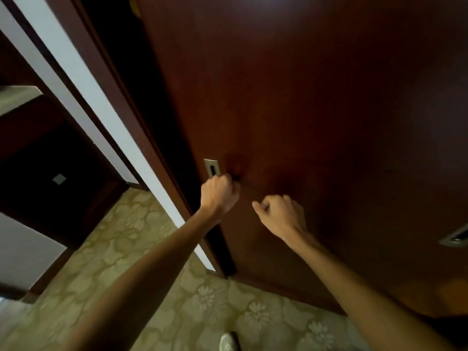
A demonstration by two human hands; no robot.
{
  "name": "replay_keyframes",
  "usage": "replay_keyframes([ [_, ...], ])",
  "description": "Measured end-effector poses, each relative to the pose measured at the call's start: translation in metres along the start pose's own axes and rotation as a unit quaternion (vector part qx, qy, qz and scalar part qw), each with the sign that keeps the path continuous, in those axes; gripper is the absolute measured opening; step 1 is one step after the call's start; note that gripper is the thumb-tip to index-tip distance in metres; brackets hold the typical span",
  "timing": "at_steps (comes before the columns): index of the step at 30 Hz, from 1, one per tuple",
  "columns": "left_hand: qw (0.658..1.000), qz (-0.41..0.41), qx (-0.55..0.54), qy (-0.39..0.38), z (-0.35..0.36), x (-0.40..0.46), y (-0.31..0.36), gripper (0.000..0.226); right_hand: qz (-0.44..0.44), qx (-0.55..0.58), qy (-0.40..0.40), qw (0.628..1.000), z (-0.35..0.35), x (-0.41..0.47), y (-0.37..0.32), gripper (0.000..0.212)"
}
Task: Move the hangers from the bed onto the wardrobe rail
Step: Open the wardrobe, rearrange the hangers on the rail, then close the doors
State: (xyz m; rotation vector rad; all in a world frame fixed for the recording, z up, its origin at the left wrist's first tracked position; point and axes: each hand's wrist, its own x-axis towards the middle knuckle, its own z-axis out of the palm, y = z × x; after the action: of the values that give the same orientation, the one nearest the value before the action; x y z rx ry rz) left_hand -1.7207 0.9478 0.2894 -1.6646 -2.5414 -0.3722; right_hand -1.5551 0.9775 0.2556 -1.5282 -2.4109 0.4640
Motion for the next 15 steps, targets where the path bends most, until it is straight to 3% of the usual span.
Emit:
replay_keyframes([
  [5,0.992,-0.089,-0.019,-0.082,-0.001,0.038,-0.07,0.025,0.026,-0.028,0.039,0.998,0.027,0.037,-0.086,0.051],
  [11,0.973,-0.095,-0.188,-0.099,0.001,0.067,-0.096,0.017,0.107,-0.074,0.08,0.988,0.034,0.057,-0.112,0.052],
  [15,0.964,-0.075,-0.236,-0.094,0.008,0.077,-0.105,0.022,0.125,-0.086,0.098,0.984,0.034,0.062,-0.11,0.049],
])
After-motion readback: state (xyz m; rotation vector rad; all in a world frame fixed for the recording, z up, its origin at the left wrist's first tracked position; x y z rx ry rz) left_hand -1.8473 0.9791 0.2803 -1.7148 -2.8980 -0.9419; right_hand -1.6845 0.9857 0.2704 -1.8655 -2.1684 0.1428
